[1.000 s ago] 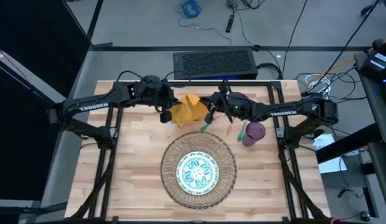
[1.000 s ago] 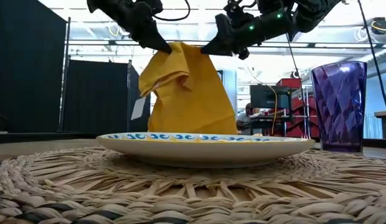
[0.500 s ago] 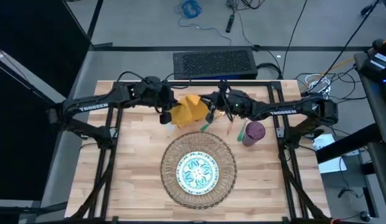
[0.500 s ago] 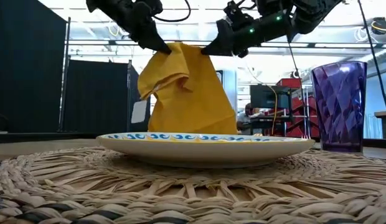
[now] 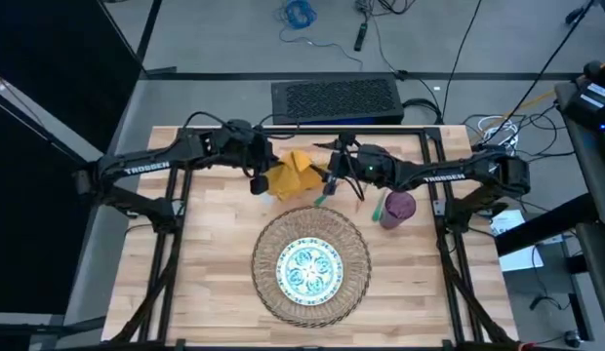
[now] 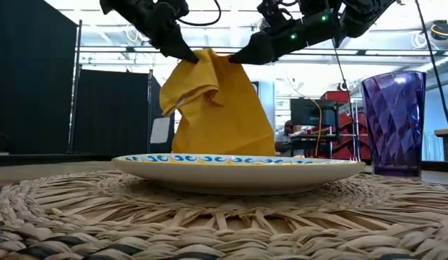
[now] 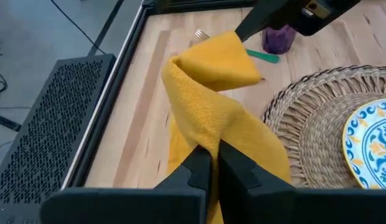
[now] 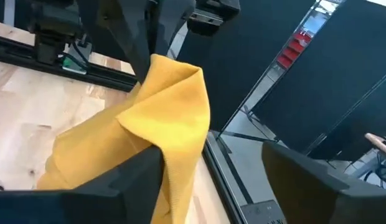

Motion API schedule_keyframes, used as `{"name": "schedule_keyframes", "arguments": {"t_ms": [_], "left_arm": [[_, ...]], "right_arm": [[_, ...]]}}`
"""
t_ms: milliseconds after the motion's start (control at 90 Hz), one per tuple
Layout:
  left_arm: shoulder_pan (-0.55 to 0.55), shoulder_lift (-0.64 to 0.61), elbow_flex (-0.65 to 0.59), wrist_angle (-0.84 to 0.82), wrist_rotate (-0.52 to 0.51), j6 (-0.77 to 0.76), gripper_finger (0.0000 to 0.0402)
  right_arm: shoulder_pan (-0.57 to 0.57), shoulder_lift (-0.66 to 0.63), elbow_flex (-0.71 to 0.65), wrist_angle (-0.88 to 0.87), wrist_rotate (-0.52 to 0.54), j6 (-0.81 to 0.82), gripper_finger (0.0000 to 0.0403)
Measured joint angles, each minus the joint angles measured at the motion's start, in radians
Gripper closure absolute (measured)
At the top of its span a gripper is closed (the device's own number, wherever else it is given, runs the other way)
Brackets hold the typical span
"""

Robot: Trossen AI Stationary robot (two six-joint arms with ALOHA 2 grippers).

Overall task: Set table place
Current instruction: Fold the yellow table napkin

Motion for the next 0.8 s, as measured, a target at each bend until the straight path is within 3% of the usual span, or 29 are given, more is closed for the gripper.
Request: {"name": "schedule_keyframes", "arguments": {"t_ms": [222, 478, 800], "left_arm": [[-0.002, 0.000, -0.001, 0.008, 0.000, -0.001, 0.0401], [-0.017, 0.000, -0.001, 0.032, 0.026, -0.023, 0.0402], [-0.017, 0.000, -0.001, 0.012, 0.026, -0.018, 0.0402]], "right_arm": [[0.023, 0.048, 0.001, 0.057, 0.006, 0.003, 0.0140], [0.044, 0.117, 0.001, 0.112, 0.154, -0.049, 0.0141], [0.042, 0.109, 0.001, 0.163, 0.159, -0.072, 0.0141]]}}
